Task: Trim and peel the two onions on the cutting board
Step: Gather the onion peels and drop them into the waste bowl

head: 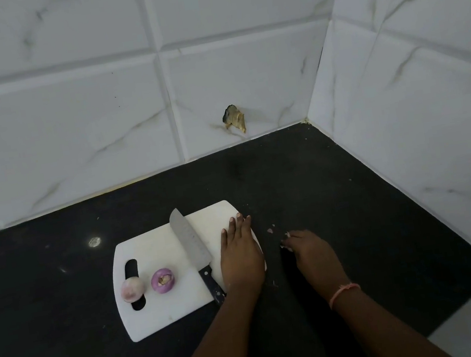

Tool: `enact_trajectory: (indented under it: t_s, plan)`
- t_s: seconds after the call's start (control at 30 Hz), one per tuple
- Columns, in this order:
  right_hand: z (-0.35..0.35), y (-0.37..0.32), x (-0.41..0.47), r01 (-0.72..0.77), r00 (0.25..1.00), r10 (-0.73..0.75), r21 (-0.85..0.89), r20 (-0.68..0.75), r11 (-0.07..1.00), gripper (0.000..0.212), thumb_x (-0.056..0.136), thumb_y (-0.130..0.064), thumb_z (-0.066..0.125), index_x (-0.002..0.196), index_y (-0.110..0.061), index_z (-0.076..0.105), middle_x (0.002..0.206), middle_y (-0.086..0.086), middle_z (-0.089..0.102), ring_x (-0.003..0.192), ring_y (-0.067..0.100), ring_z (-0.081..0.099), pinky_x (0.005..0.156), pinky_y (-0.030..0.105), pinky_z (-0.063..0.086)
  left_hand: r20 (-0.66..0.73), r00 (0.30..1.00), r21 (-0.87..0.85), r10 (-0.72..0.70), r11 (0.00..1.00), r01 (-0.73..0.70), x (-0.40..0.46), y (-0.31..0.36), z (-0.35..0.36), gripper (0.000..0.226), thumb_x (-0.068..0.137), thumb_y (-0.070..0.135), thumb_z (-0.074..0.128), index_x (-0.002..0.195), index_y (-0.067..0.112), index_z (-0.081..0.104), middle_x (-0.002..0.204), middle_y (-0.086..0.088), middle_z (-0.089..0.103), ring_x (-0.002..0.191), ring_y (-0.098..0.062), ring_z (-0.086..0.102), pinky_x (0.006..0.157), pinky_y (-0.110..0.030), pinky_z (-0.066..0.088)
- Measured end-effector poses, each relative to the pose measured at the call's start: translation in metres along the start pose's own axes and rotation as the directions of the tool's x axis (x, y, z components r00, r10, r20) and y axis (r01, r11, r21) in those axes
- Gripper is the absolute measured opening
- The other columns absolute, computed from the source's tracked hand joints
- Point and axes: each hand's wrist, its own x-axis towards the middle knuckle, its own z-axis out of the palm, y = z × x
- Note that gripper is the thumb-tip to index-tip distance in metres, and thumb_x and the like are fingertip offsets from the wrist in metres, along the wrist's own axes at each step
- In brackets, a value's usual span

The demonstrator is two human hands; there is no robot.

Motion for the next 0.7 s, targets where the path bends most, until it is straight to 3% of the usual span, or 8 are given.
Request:
enact_trajectory:
  t_s: [0.1, 0.17, 0.23, 0.3, 0.33, 0.5, 0.6, 0.7]
  plan:
    - [-0.006, 0.005, 0.005, -0.146, 0.988, 0.153, 0.206, -0.018, 0.968, 0.021, 0.086, -0.001, 0.065, 0.101, -0.011, 0.075, 0.105, 0.006, 0.071, 0.099, 0.017, 0.065, 0.096, 0.027, 0.048, -0.042, 0.998, -0.099, -0.044, 0.994, 0.039, 0.003, 0.003, -0.001, 0.053, 0.103, 0.012, 0.032, 0.155, 0.020, 0.025, 0.165, -0.002, 0.015, 0.153, -0.016, 0.007, 0.124, -0.033, 0.001]
    - [-0.016, 0.003, 0.009, -0.359, 0.911, 0.412, 0.512, 0.011, 0.780, 0.017, 0.081, -0.001, 0.072, 0.093, -0.012, 0.077, 0.095, 0.003, 0.074, 0.088, 0.011, 0.068, 0.088, 0.025, 0.052, -0.061, 0.997, -0.200, -0.046, 0.979, 0.034, 0.000, 0.009, -0.001, 0.049, 0.102, 0.013, 0.040, 0.150, 0.021, 0.037, 0.163, -0.003, 0.025, 0.152, -0.016, 0.013, 0.124, -0.032, 0.005]
    - [-0.025, 0.000, 0.008, -0.461, 0.768, 0.611, 0.828, 0.192, 0.319, 0.018, 0.077, 0.004, 0.075, 0.091, -0.008, 0.076, 0.091, 0.008, 0.075, 0.079, 0.011, 0.071, 0.073, 0.021, 0.057, -0.067, 0.998, -0.268, 0.020, 0.963, -0.037, -0.007, 0.019, -0.001, 0.048, 0.098, 0.014, 0.050, 0.146, 0.020, 0.046, 0.158, -0.003, 0.036, 0.148, -0.018, 0.025, 0.122, -0.029, 0.013]
    - [-0.033, -0.004, 0.004, -0.406, 0.674, 0.604, 0.896, 0.426, -0.180, 0.021, 0.078, 0.011, 0.070, 0.096, 0.002, 0.072, 0.093, 0.017, 0.074, 0.078, 0.018, 0.073, 0.066, 0.022, 0.059, -0.039, 0.996, -0.359, 0.085, 0.929, -0.094, -0.016, 0.033, 0.001, 0.048, 0.095, 0.014, 0.056, 0.142, 0.018, 0.050, 0.150, -0.003, 0.047, 0.140, -0.019, 0.040, 0.116, -0.025, 0.025]
    - [-0.037, -0.004, 0.001, -0.373, 0.657, 0.574, 0.872, 0.489, -0.317, 0.022, 0.078, 0.012, 0.067, 0.099, 0.004, 0.070, 0.095, 0.019, 0.073, 0.081, 0.021, 0.073, 0.068, 0.024, 0.060, -0.023, 0.996, -0.431, 0.092, 0.897, -0.093, -0.020, 0.041, 0.001, 0.046, 0.095, 0.013, 0.056, 0.141, 0.017, 0.052, 0.145, -0.004, 0.052, 0.135, -0.019, 0.046, 0.112, -0.024, 0.031]
    - [-0.061, -0.003, -0.032, -0.275, 0.666, 0.493, 0.799, 0.560, -0.535, 0.020, 0.086, 0.008, 0.059, 0.100, 0.000, 0.069, 0.096, 0.015, 0.074, 0.087, 0.020, 0.072, 0.079, 0.028, 0.058, 0.098, 0.993, -0.811, -0.059, 0.574, 0.114, -0.045, 0.086, -0.006, 0.035, 0.098, 0.012, 0.054, 0.132, 0.020, 0.063, 0.128, 0.002, 0.067, 0.117, -0.008, 0.061, 0.106, -0.024, 0.045]
    - [-0.081, 0.004, -0.063, -0.185, 0.680, 0.513, 0.800, 0.523, -0.571, 0.019, 0.086, 0.008, 0.057, 0.096, -0.002, 0.070, 0.094, 0.013, 0.074, 0.083, 0.018, 0.073, 0.067, 0.025, 0.060, 0.169, 0.983, -0.906, -0.076, 0.381, 0.186, -0.070, 0.121, -0.003, 0.027, 0.097, 0.010, 0.058, 0.117, 0.022, 0.072, 0.113, 0.005, 0.073, 0.109, -0.007, 0.067, 0.103, -0.035, 0.051]
    - [-0.097, 0.014, -0.099, -0.090, 0.640, 0.596, 0.817, 0.486, -0.570, 0.021, 0.084, 0.009, 0.057, 0.094, -0.003, 0.070, 0.087, 0.011, 0.075, 0.077, 0.014, 0.074, 0.060, 0.021, 0.057, 0.187, 0.981, -0.943, -0.058, 0.268, 0.196, -0.101, 0.155, 0.000, 0.024, 0.095, 0.006, 0.060, 0.109, 0.019, 0.075, 0.107, 0.004, 0.076, 0.105, -0.008, 0.069, 0.099, -0.033, 0.053]
